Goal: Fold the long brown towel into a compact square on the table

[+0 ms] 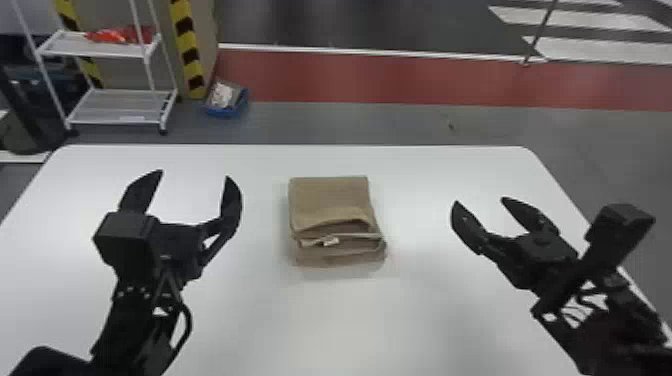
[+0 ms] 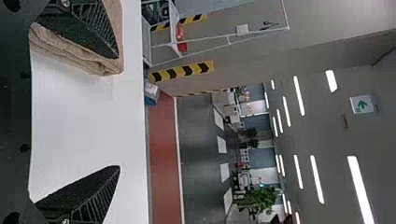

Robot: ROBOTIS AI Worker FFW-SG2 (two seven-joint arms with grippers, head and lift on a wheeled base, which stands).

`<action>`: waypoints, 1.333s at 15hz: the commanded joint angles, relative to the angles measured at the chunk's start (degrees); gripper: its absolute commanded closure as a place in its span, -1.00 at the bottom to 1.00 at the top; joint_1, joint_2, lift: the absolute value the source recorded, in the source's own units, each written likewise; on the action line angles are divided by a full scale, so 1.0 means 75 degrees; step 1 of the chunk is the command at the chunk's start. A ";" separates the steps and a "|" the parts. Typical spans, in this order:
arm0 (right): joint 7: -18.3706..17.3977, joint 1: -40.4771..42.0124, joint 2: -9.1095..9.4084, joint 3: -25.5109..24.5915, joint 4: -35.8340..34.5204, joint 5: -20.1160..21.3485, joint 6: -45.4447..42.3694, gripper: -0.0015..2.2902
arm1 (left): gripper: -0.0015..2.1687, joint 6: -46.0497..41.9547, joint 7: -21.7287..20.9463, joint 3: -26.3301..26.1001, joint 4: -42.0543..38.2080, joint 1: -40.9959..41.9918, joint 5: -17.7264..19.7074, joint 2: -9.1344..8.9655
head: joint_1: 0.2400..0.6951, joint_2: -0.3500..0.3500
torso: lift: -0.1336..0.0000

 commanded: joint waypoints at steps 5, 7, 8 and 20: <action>-0.0173 0.1197 0.0332 -0.0032 -0.0439 0.0198 -0.0994 -0.98 | -0.94 0.0000 -0.0096 0.0720 -0.0405 0.0815 0.0176 0.0081 | 1.00 -0.24 | -0.91; -0.0091 0.1466 0.0403 -0.0161 -0.0720 0.0034 -0.0759 -0.97 | -0.94 -0.0024 -0.0096 0.0908 -0.0498 0.0990 0.0199 0.0105 | 1.00 -0.18 | -0.91; -0.0067 0.1572 0.0403 -0.0219 -0.0814 -0.0013 -0.0689 -0.96 | -0.94 -0.0024 -0.0108 0.0955 -0.0545 0.1037 0.0258 0.0128 | 1.00 -0.16 | -0.91; -0.0079 0.1759 0.0438 -0.0290 -0.0778 -0.0306 -0.0900 -0.94 | -0.93 0.0187 -0.0143 0.0908 -0.0862 0.1154 0.0340 0.0175 | 1.00 -0.18 | -0.91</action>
